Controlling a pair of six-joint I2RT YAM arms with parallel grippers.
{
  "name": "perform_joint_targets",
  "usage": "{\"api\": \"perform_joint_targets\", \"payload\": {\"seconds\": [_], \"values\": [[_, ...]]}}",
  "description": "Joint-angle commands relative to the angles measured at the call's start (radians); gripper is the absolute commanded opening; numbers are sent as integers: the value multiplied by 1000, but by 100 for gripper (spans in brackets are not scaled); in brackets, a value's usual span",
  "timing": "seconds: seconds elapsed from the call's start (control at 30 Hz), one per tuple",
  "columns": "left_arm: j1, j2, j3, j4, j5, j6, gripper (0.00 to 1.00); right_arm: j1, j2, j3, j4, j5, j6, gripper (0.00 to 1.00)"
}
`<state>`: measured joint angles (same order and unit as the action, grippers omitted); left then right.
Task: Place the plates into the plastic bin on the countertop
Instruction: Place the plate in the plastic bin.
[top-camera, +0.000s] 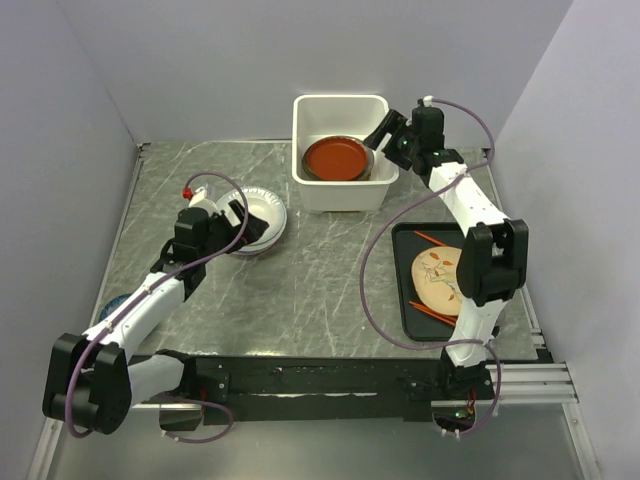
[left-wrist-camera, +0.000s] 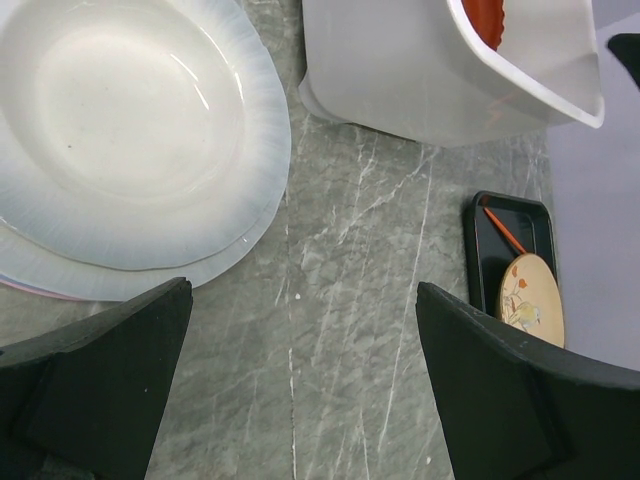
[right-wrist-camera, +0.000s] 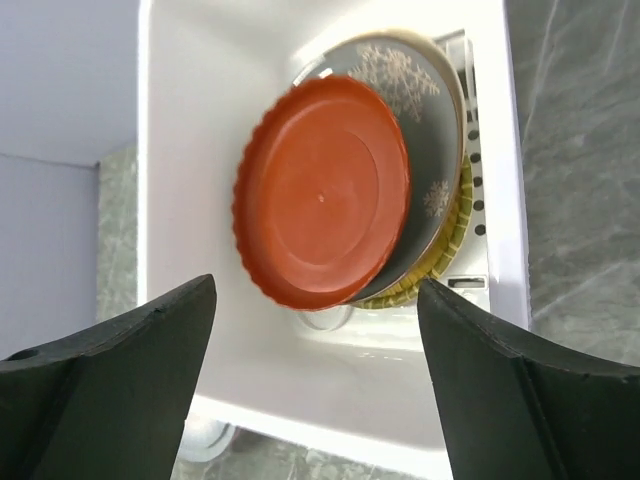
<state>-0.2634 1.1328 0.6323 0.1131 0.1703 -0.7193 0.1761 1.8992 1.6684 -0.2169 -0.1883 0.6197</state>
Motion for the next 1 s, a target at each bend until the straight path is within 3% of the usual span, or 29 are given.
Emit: {"api": "perform_joint_targets", "payload": {"seconds": [0.0,0.27,0.5,0.8,0.97], "values": [[-4,-36,0,11,-20,1,99,0,-72,-7,86,18,-8,88],[-4,-54,7,-36,-81,3,99,35,-48,47,70,-19,-11,89],[0,5,52,-108,-156,24,99,111,-104,-5,59,-42,-41,79],[81,120,86,-96,-106,21,99,184,-362,-422,198,-49,-8,78],[136,186,105,-73,-83,23,99,221,-462,-542,238,-59,14,78]]}}
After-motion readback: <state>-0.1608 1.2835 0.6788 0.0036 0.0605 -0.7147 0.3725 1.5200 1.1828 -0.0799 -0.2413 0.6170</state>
